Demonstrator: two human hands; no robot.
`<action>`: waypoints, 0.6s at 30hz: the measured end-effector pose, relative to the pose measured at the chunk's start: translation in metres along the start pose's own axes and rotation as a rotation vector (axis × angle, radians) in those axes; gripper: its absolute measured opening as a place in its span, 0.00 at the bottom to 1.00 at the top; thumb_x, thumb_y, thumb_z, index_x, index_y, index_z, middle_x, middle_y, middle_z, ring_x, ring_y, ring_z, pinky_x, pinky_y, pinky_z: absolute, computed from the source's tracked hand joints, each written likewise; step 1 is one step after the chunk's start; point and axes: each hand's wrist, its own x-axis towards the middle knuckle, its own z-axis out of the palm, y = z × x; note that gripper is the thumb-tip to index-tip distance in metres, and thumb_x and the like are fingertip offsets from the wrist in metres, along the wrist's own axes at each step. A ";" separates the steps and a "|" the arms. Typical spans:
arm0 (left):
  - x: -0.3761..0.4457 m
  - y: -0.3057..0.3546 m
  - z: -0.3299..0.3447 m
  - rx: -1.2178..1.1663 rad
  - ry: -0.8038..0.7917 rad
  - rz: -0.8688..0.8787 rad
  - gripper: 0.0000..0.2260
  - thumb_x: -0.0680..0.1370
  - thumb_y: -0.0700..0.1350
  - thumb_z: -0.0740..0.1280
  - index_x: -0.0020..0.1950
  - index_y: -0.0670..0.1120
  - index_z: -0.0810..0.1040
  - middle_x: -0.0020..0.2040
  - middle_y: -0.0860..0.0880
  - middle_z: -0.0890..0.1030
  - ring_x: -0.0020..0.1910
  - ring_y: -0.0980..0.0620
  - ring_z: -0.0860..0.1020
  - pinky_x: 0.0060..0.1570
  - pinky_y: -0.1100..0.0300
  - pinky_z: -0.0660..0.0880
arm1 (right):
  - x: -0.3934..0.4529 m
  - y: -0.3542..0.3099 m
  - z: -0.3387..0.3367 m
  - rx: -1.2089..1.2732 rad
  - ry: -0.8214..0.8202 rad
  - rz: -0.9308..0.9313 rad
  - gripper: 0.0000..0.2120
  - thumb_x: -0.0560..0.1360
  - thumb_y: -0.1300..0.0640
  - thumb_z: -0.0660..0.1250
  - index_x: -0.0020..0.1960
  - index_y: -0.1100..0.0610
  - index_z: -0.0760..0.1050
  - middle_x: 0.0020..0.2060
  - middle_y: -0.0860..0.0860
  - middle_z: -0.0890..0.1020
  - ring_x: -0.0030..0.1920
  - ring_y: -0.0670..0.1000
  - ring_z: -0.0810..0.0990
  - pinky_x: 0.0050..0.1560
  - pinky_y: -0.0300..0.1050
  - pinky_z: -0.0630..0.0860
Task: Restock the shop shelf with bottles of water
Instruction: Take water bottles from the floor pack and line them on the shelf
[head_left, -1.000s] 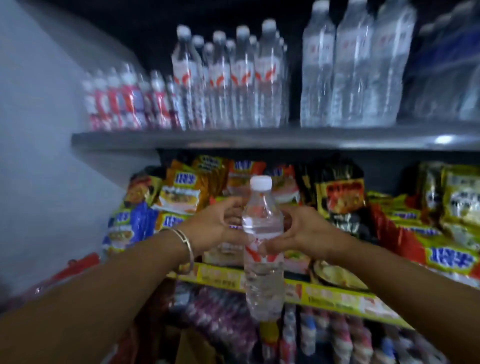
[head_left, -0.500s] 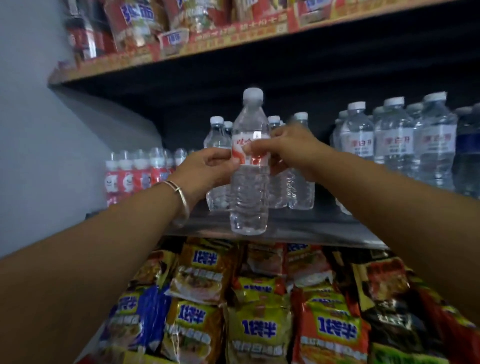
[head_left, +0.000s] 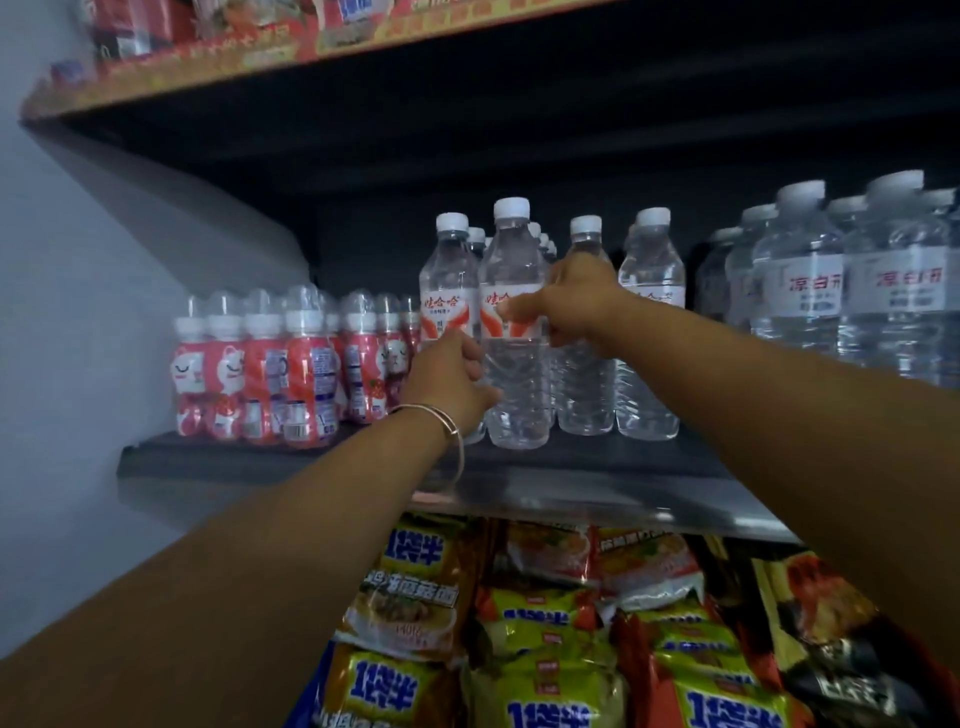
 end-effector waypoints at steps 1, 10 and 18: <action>0.001 -0.002 0.003 0.018 -0.002 -0.003 0.14 0.70 0.33 0.71 0.49 0.44 0.70 0.35 0.51 0.71 0.40 0.51 0.73 0.52 0.51 0.78 | 0.002 0.002 0.001 -0.011 0.008 0.011 0.12 0.66 0.54 0.77 0.39 0.61 0.78 0.41 0.58 0.84 0.41 0.57 0.84 0.47 0.55 0.82; 0.005 -0.005 0.013 0.190 0.105 0.045 0.14 0.71 0.35 0.70 0.51 0.44 0.69 0.43 0.47 0.75 0.43 0.48 0.75 0.44 0.55 0.74 | 0.005 0.005 0.008 -0.110 0.074 0.000 0.15 0.67 0.50 0.76 0.42 0.62 0.80 0.42 0.58 0.83 0.42 0.57 0.84 0.46 0.54 0.82; 0.002 -0.004 0.014 0.144 0.073 0.020 0.14 0.72 0.34 0.69 0.50 0.45 0.67 0.36 0.53 0.69 0.34 0.58 0.69 0.32 0.66 0.68 | -0.002 0.015 0.014 -0.236 0.144 -0.063 0.26 0.67 0.42 0.73 0.50 0.64 0.78 0.43 0.58 0.83 0.40 0.54 0.82 0.45 0.53 0.81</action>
